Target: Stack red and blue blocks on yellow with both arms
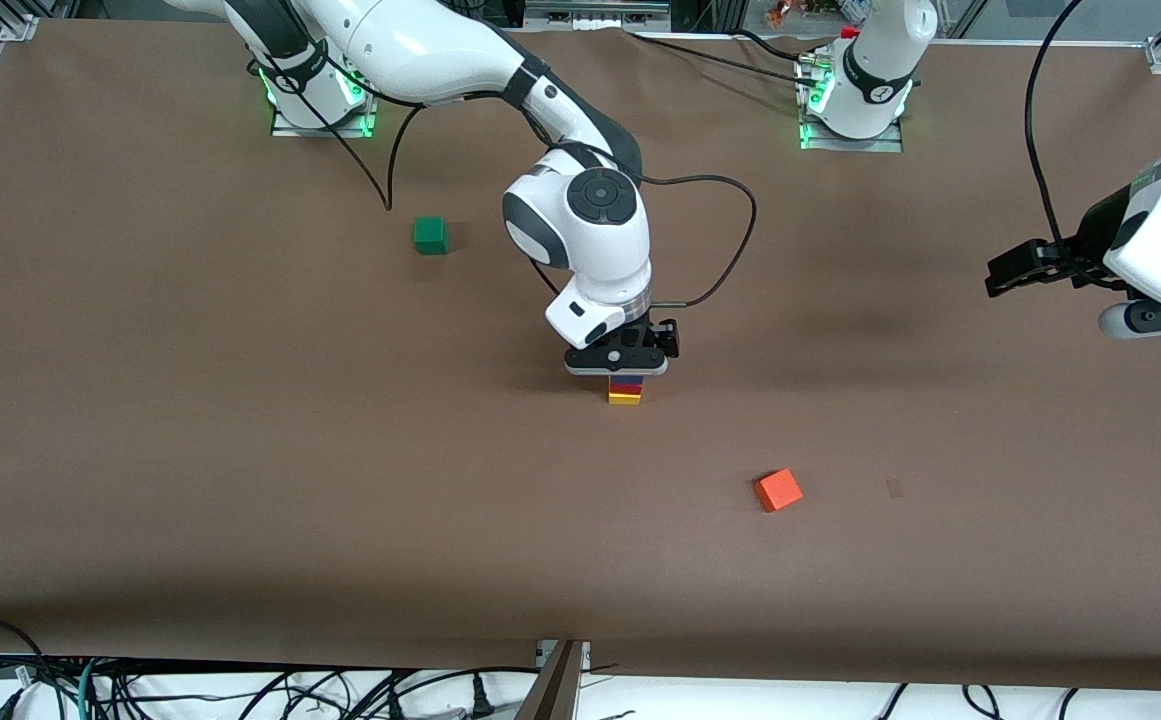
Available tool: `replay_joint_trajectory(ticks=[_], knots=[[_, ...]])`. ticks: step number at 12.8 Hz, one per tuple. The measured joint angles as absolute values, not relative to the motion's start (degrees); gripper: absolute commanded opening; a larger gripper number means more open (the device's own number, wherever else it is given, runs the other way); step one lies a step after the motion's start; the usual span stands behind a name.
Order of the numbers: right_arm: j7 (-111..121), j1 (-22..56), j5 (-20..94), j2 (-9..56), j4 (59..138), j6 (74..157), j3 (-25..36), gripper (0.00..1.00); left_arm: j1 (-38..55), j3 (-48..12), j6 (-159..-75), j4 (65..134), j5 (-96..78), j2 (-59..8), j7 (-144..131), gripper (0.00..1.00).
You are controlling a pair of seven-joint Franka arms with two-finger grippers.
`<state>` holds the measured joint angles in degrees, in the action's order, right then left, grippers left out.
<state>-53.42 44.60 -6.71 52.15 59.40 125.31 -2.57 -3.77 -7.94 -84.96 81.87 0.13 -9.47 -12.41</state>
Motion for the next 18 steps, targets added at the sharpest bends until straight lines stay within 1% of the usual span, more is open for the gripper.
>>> replay_joint_trajectory(ticks=[3,6,8,10,11,13,16,18], knots=[[-53.6,40.7,-1.7,49.0,57.5,121.5,-1.9,1.00,-3.8,-8.0,-85.0,81.9,0.1,-9.7,-12.4,1.00],[-48.9,33.2,2.4,42.6,57.0,110.8,-1.8,1.00,-3.8,-8.0,-85.1,81.8,0.1,-10.0,-12.4,1.00],[-42.5,27.8,7.4,38.7,57.1,102.8,-1.7,1.00,-3.8,-8.0,-85.1,81.8,0.1,-10.1,-12.4,1.00],[-36.9,23.0,11.9,34.7,58.8,96.9,-1.7,1.00,-3.7,-8.0,-85.1,81.8,0.1,-10.2,-12.4,1.00],[-34.3,21.1,12.7,32.0,61.2,95.6,-1.6,1.00,-3.7,-8.1,-85.1,81.7,0.1,-10.2,-12.4,1.00],[-29.0,19.6,12.9,25.1,69.4,94.8,0.1,1.00,-3.7,-8.2,-85.1,81.7,0.1,-10.2,-12.4,1.00],[-17.7,19.6,12.7,13.5,82.6,93.8,5.4,1.00,-3.7,-8.3,-85.1,81.7,0.1,-10.2,-12.4,1.00],[-12.4,19.5,9.8,7.4,87.8,91.5,7.8,1.00,-3.7,-8.3,-85.1,81.7,0.1,-10.2,-12.4,1.00]])
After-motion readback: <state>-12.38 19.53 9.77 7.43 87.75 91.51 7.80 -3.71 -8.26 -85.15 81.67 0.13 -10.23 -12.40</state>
